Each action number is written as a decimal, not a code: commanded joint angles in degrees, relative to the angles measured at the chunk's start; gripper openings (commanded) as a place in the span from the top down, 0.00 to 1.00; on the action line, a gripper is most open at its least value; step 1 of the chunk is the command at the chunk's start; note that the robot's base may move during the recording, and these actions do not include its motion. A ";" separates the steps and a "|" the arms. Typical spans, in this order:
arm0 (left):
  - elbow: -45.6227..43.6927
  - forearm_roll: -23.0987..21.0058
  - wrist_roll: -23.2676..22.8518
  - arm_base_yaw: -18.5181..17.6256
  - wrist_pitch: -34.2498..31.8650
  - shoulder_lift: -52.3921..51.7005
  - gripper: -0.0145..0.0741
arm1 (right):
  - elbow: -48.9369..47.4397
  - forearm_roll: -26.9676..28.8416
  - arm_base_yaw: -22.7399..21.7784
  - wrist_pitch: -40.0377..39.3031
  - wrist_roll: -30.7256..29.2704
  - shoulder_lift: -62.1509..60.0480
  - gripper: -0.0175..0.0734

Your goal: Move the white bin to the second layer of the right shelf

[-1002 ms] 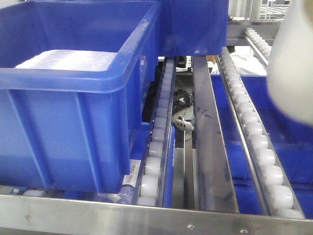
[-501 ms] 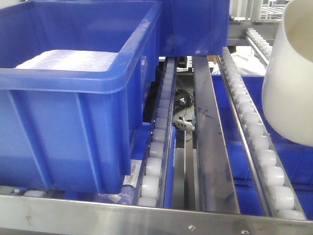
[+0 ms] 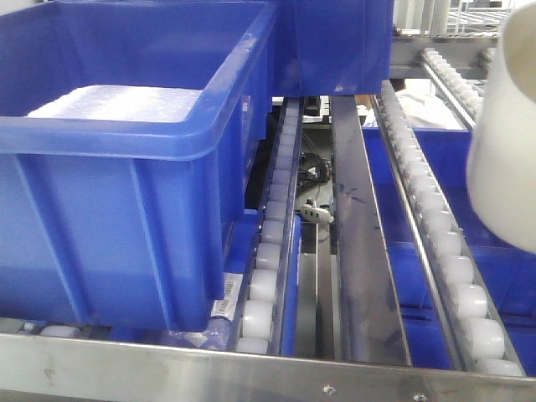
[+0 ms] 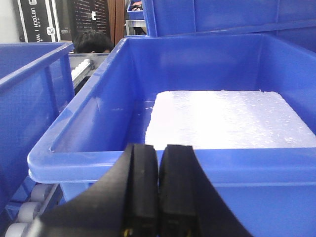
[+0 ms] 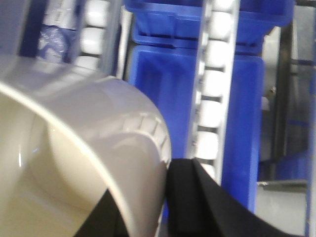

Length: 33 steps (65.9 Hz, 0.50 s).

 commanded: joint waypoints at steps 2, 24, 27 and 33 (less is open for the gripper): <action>1.90 -0.29 -0.43 -0.11 -4.99 -0.76 0.74 | -2.18 -0.24 -1.11 -2.85 -0.11 -0.65 0.78; 1.90 -0.29 -0.43 -0.11 -4.99 -0.76 0.74 | -0.90 -0.24 -1.11 -0.82 -0.11 -0.65 0.78; 1.90 -0.29 -0.43 -0.11 -4.99 -0.76 0.74 | -0.41 -0.24 -1.11 -0.82 -0.11 -0.65 0.78; 1.90 -0.29 -0.43 -0.11 -4.99 -0.76 0.74 | 0.98 -0.24 -1.11 -0.96 -0.11 -0.65 0.78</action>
